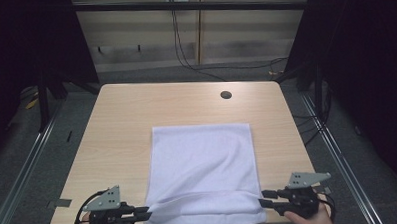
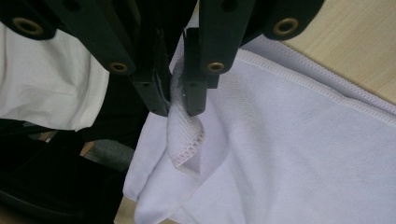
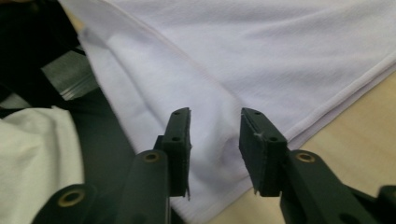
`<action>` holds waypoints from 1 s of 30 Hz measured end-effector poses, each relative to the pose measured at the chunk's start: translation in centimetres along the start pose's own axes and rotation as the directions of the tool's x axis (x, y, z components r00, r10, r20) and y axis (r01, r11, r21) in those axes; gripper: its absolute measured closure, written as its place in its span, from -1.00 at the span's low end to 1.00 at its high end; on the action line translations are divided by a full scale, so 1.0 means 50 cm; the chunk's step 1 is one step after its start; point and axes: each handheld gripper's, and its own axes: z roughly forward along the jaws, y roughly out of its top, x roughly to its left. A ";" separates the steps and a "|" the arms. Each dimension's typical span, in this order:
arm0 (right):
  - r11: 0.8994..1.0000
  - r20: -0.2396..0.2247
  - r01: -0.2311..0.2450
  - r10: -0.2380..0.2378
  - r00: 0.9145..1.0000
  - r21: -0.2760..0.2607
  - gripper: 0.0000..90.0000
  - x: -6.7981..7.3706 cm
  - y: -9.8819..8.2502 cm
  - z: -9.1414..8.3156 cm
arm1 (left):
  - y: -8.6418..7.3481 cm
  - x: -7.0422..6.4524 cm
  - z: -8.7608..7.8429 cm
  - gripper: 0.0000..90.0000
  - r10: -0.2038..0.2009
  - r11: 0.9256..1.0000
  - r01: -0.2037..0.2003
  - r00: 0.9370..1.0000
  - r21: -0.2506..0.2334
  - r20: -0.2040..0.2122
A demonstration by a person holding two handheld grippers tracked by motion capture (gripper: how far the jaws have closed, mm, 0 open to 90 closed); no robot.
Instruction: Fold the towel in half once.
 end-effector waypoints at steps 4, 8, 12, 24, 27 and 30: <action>0.997 -0.039 -0.032 0.035 0.999 0.066 0.34 -0.046 0.030 0.068 | 0.002 0.003 0.005 0.85 0.007 1.000 -0.007 1.000 0.009 0.003; 0.989 -0.041 -0.025 0.031 0.999 0.143 0.58 -0.046 0.026 0.104 | -0.003 0.007 0.004 0.89 0.000 1.000 0.000 1.000 0.009 -0.004; 0.995 -0.100 0.027 -0.017 0.995 0.097 0.90 -0.014 0.017 0.075 | -0.007 0.006 -0.005 0.90 -0.011 1.000 0.011 1.000 -0.013 -0.015; 0.999 -0.178 0.046 -0.046 0.983 -0.005 0.64 0.047 -0.027 -0.013 | -0.007 -0.008 -0.031 0.73 -0.014 1.000 0.014 0.998 0.010 0.056; 1.000 -0.144 0.014 -0.017 0.989 -0.021 0.64 0.024 -0.018 -0.008 | -0.006 0.001 -0.046 0.69 -0.021 0.999 0.022 0.999 -0.037 0.048; 1.000 -0.116 0.001 -0.004 0.993 -0.024 0.61 -0.002 0.001 0.013 | 0.009 0.033 -0.035 0.70 -0.054 0.997 0.053 0.998 -0.063 -0.015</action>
